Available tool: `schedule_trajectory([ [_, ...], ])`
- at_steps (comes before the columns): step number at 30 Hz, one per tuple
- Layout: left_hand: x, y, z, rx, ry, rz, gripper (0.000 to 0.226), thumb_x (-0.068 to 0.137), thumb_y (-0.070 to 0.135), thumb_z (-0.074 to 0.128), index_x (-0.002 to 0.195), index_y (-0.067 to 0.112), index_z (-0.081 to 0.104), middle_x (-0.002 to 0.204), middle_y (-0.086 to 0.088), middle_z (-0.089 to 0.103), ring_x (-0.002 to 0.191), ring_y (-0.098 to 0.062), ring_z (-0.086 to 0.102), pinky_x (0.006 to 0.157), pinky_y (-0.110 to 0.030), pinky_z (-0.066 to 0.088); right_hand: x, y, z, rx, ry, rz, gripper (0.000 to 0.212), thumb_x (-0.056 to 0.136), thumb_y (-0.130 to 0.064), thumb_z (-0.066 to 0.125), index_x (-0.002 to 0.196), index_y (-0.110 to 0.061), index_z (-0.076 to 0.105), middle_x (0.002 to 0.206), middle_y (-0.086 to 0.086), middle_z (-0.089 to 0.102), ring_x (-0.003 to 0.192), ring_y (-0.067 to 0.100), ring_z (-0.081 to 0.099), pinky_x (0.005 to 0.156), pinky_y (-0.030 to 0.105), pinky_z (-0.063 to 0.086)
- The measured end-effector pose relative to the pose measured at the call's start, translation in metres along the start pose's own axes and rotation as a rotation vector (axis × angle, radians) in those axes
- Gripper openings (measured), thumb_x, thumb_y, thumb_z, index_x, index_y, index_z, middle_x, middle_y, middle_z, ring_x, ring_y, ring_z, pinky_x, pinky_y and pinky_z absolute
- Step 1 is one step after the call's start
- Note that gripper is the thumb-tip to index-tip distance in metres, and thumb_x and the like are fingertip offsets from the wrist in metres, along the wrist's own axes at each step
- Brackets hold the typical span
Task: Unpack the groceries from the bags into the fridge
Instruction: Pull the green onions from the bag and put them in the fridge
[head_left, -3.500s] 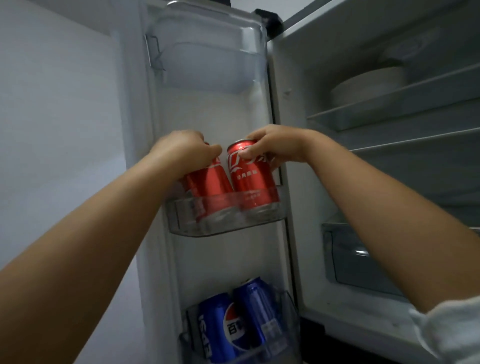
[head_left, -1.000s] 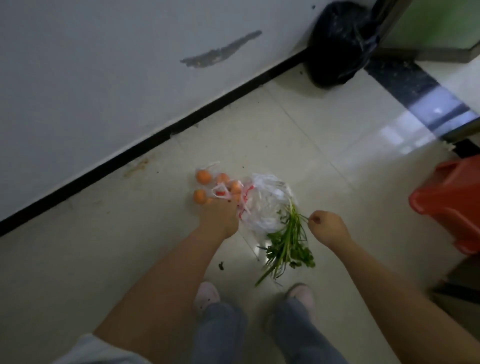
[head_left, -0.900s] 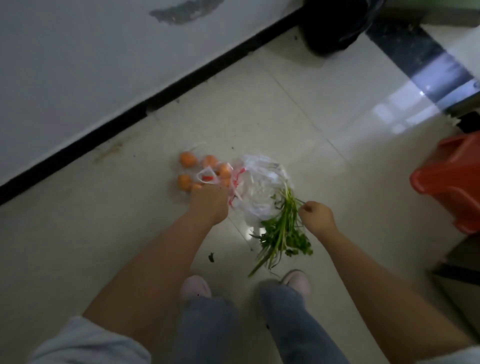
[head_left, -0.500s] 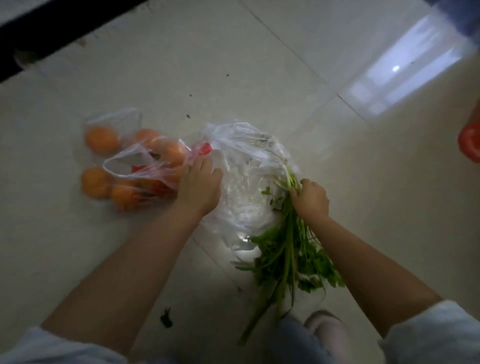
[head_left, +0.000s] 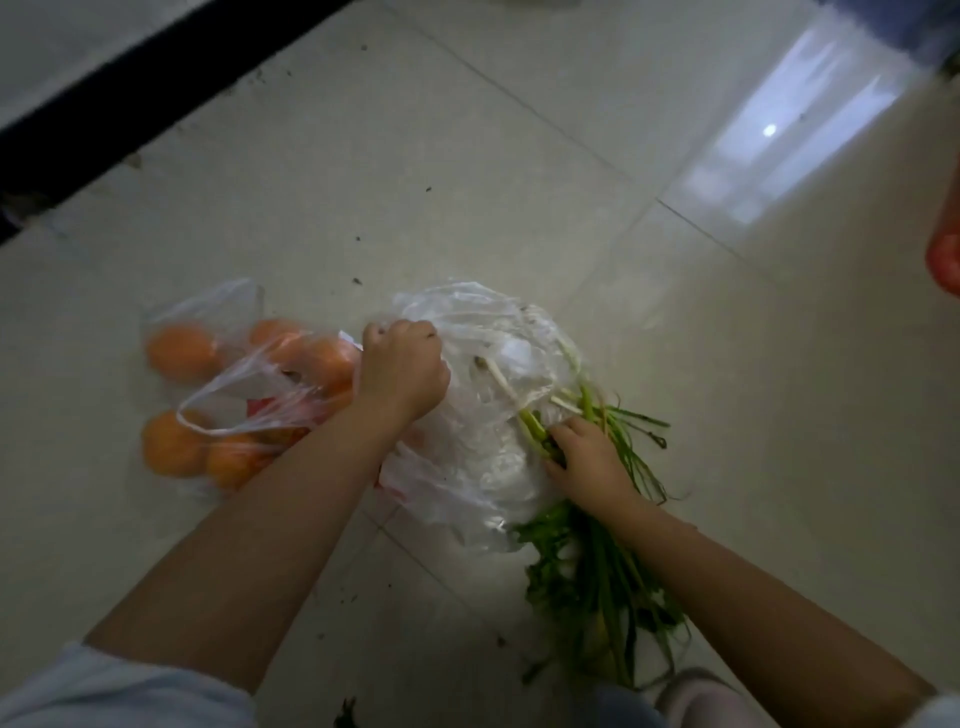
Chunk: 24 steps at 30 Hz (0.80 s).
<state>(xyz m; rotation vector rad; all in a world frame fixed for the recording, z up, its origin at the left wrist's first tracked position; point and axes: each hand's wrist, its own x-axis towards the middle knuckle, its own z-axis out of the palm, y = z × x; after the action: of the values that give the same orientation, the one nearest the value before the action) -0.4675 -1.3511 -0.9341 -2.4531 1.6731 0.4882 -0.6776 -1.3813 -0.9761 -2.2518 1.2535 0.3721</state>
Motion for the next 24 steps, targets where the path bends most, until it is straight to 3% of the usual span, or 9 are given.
schedule_trajectory([
  [2, 0.003, 0.004, -0.002, -0.042, 0.023, -0.017, 0.031, 0.089, 0.016, 0.044, 0.117, 0.006, 0.056, 0.126, -0.007, 0.053, 0.116, -0.027, 0.05, 0.097, -0.036, 0.034, -0.005, 0.001, 0.002, -0.006, -0.055, -0.05, 0.034, 0.086, -0.022, 0.057, 0.114, -0.003, 0.058, 0.117, 0.016, 0.056, 0.111, 0.03, 0.051, 0.092, 0.033, 0.041],
  [5, 0.004, 0.009, -0.008, -0.168, 0.067, -0.08, 0.043, 0.089, 0.013, 0.046, 0.13, 0.003, 0.047, 0.139, -0.01, 0.042, 0.119, -0.031, 0.046, 0.097, -0.038, 0.036, -0.012, -0.005, 0.005, -0.02, -0.139, -0.104, 0.039, 0.088, -0.03, 0.056, 0.12, -0.008, 0.055, 0.118, 0.011, 0.056, 0.109, 0.025, 0.052, 0.09, 0.032, 0.042],
  [8, 0.002, 0.009, -0.011, -0.241, 0.125, -0.097, 0.052, 0.088, 0.011, 0.047, 0.138, 0.002, 0.038, 0.147, -0.009, 0.033, 0.122, -0.031, 0.044, 0.099, -0.04, 0.037, -0.011, -0.011, 0.006, 0.143, -0.142, -0.026, 0.023, 0.09, -0.023, 0.053, 0.103, -0.005, 0.06, 0.096, 0.013, 0.062, 0.082, 0.022, 0.054, 0.069, 0.028, 0.042],
  [10, -0.001, 0.009, -0.01, -0.262, 0.146, -0.084, 0.054, 0.088, 0.01, 0.047, 0.14, 0.001, 0.035, 0.15, -0.009, 0.03, 0.123, -0.032, 0.043, 0.1, -0.04, 0.037, -0.005, -0.008, 0.003, 0.209, -0.115, 0.032, 0.006, 0.086, -0.012, 0.055, 0.083, -0.008, 0.059, 0.078, 0.007, 0.056, 0.076, 0.018, 0.049, 0.061, 0.023, 0.038],
  [12, -0.004, 0.009, -0.008, -0.267, 0.127, -0.082, 0.056, 0.088, 0.01, 0.048, 0.141, 0.002, 0.032, 0.151, -0.008, 0.028, 0.123, -0.032, 0.043, 0.099, -0.04, 0.038, 0.003, -0.002, -0.004, 0.3, -0.058, 0.159, 0.011, 0.082, -0.01, 0.058, 0.071, -0.012, 0.055, 0.068, 0.004, 0.051, 0.069, 0.019, 0.05, 0.057, 0.023, 0.039],
  [14, -0.007, 0.009, -0.004, -0.266, 0.098, -0.075, 0.058, 0.087, 0.011, 0.049, 0.142, 0.003, 0.031, 0.152, -0.008, 0.026, 0.123, -0.034, 0.043, 0.099, -0.041, 0.038, 0.014, 0.005, -0.012, 0.386, 0.001, 0.287, 0.025, 0.083, -0.023, 0.062, 0.062, -0.012, 0.054, 0.062, 0.005, 0.051, 0.058, 0.018, 0.05, 0.052, 0.024, 0.039],
  [16, -0.009, 0.01, -0.003, -0.264, 0.093, -0.077, 0.058, 0.087, 0.011, 0.049, 0.142, 0.004, 0.032, 0.153, -0.007, 0.026, 0.123, -0.034, 0.043, 0.099, -0.041, 0.039, 0.026, 0.011, -0.018, 0.336, 0.073, 0.341, 0.038, 0.084, -0.037, 0.059, 0.056, -0.013, 0.049, 0.071, 0.009, 0.05, 0.065, 0.022, 0.052, 0.057, 0.027, 0.039],
  [20, -0.013, 0.012, -0.002, -0.247, 0.08, -0.07, 0.062, 0.086, 0.012, 0.048, 0.145, 0.005, 0.029, 0.154, -0.007, 0.025, 0.126, -0.034, 0.043, 0.103, -0.041, 0.037, 0.046, 0.008, -0.021, 0.188, 0.109, 0.365, 0.027, 0.086, -0.029, 0.056, 0.095, -0.003, 0.061, 0.105, 0.015, 0.057, 0.097, 0.031, 0.058, 0.079, 0.036, 0.05],
  [24, -0.012, 0.014, -0.002, -0.267, 0.061, -0.019, 0.062, 0.085, 0.011, 0.049, 0.144, 0.004, 0.031, 0.154, -0.008, 0.026, 0.127, -0.034, 0.043, 0.107, -0.04, 0.035, 0.053, 0.0, -0.022, 0.218, 0.187, 0.401, 0.021, 0.086, -0.017, 0.056, 0.104, -0.008, 0.052, 0.102, 0.015, 0.062, 0.093, 0.033, 0.06, 0.08, 0.043, 0.054],
])
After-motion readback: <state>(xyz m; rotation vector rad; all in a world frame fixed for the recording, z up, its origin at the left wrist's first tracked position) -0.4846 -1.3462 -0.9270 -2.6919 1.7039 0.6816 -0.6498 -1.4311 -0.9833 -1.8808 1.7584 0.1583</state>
